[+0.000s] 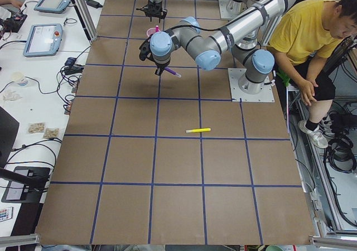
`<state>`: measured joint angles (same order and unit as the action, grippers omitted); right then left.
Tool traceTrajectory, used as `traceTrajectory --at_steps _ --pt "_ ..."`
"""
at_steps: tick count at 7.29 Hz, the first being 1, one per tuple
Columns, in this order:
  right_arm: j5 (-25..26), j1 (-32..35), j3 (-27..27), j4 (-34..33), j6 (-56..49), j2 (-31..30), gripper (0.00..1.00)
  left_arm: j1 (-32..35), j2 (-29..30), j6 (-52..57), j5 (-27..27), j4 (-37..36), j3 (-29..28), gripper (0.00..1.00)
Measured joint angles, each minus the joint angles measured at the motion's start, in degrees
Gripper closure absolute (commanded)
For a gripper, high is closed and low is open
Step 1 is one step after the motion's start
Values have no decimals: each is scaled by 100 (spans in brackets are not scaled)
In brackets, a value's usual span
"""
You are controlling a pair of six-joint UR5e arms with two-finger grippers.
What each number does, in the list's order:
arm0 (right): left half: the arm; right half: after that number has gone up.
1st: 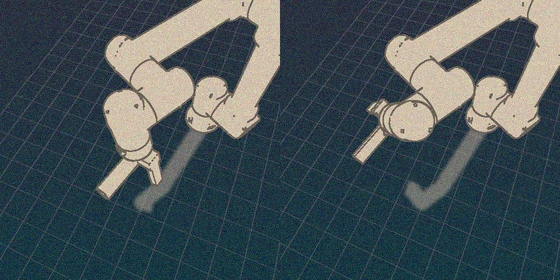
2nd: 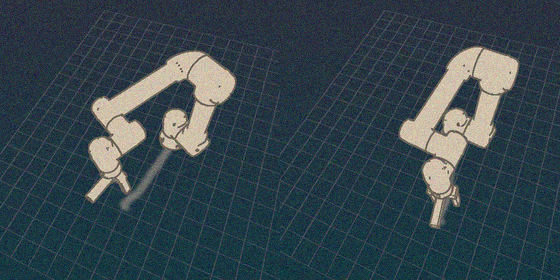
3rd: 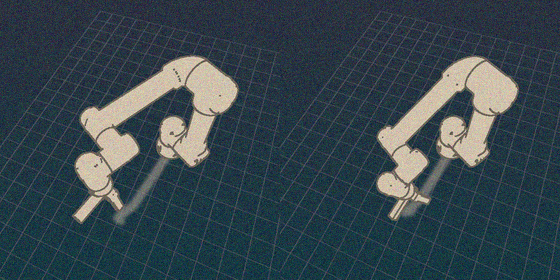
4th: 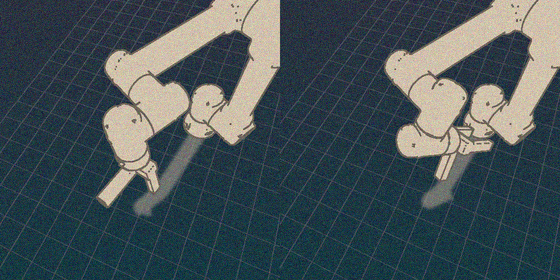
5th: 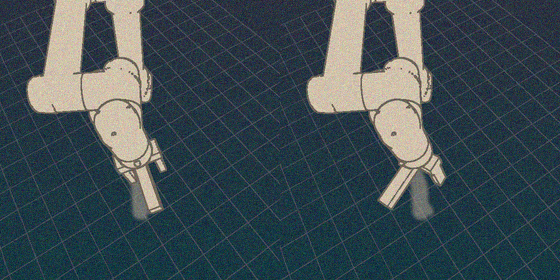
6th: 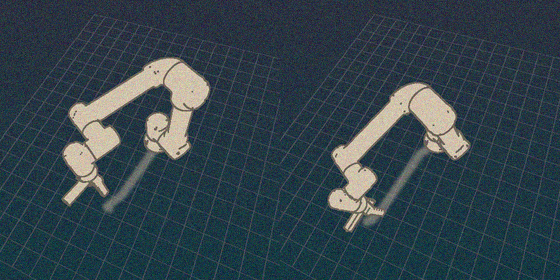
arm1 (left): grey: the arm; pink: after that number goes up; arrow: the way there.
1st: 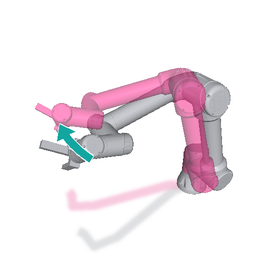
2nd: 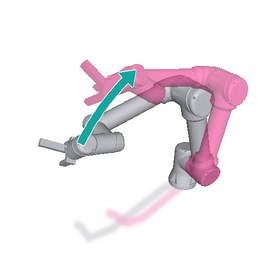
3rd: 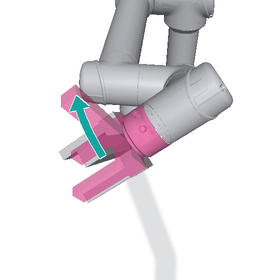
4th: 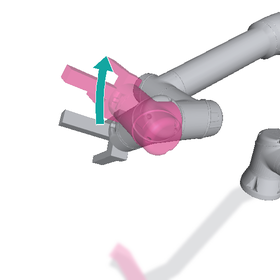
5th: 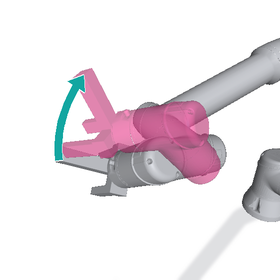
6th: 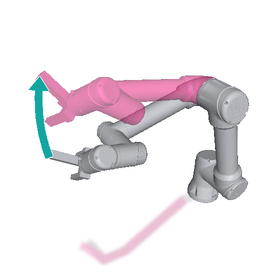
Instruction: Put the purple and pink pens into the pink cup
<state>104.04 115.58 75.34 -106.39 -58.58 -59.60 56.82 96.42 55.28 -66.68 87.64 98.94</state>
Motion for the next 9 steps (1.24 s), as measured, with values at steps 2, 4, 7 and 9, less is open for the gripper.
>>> traceTrajectory --at_steps 2,4,7,9 --pt "-143 -447 46 49 24 -391 28 56 -223 -114 487 36 -13 100" --pt "-667 -1234 96 556 19 -973 28 301 -433 -585 1235 23 1 100" --pt "-1510 -2451 545 1176 270 -1889 11 1440 -515 -2184 1391 -1359 56 100" --pt "-1616 -2762 1200 1084 1527 -2531 0 2413 -305 -3864 1097 -3139 211 100"
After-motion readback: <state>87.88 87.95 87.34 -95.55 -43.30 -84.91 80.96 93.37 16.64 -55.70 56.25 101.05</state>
